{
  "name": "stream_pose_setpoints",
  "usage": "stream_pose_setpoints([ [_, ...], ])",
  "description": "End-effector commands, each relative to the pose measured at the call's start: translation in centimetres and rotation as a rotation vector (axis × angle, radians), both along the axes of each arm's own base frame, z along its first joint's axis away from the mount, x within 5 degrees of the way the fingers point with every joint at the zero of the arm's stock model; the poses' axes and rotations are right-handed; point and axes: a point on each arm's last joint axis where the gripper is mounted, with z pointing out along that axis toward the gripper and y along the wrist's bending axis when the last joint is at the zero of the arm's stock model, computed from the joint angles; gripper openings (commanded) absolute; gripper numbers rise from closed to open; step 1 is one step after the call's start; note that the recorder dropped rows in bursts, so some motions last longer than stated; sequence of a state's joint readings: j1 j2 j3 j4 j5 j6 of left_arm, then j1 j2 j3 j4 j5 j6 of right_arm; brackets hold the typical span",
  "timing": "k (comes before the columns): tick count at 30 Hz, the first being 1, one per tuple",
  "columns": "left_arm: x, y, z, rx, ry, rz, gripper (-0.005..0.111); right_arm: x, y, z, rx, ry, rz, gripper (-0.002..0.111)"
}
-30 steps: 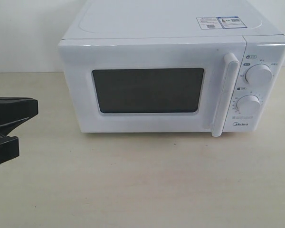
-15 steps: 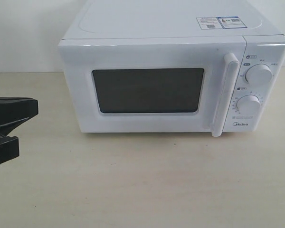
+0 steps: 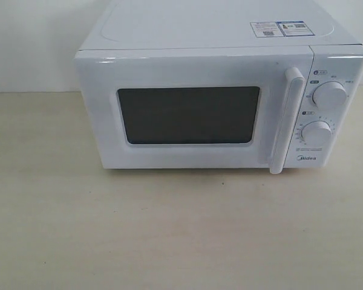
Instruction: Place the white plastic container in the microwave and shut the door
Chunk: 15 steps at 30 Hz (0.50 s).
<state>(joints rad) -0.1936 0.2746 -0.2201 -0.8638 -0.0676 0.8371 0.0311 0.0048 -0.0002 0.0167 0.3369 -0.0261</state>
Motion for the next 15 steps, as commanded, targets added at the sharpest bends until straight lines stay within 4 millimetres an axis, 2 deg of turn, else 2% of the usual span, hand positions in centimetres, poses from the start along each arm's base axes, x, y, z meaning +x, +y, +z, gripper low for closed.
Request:
stream_pose_setpoints([
  [1,-1.7,0.8,-3.0,-0.053,-0.047,0.067,0.004,0.0,0.0,0.0,-0.002,-0.008,0.004,0.000],
  [3,-2.0,0.8,-4.7,-0.097,-0.034,0.065,0.004,0.0,0.0,0.0,-0.002,-0.008,0.004,0.000],
  [4,-2.0,0.9,-5.6,-0.207,-0.011,0.054,0.004,0.0,0.0,0.0,-0.002,-0.008,0.004,0.000],
  [7,-2.0,0.7,-5.9,-0.589,0.052,0.003,0.004,0.0,0.0,0.0,-0.002,-0.008,0.004,0.000],
  [8,-2.1,0.6,-5.9,-0.605,0.057,-0.010,0.004,0.0,0.0,0.0,-0.002,-0.008,0.004,0.000],
  [13,-2.3,0.3,-6.4,-0.095,0.037,0.005,0.004,0.0,0.0,0.0,-0.002,-0.008,0.004,0.000],
  [15,-2.3,0.3,-6.7,-0.026,0.064,0.011,0.004,0.0,0.0,0.0,-0.002,-0.008,0.004,0.000],
])
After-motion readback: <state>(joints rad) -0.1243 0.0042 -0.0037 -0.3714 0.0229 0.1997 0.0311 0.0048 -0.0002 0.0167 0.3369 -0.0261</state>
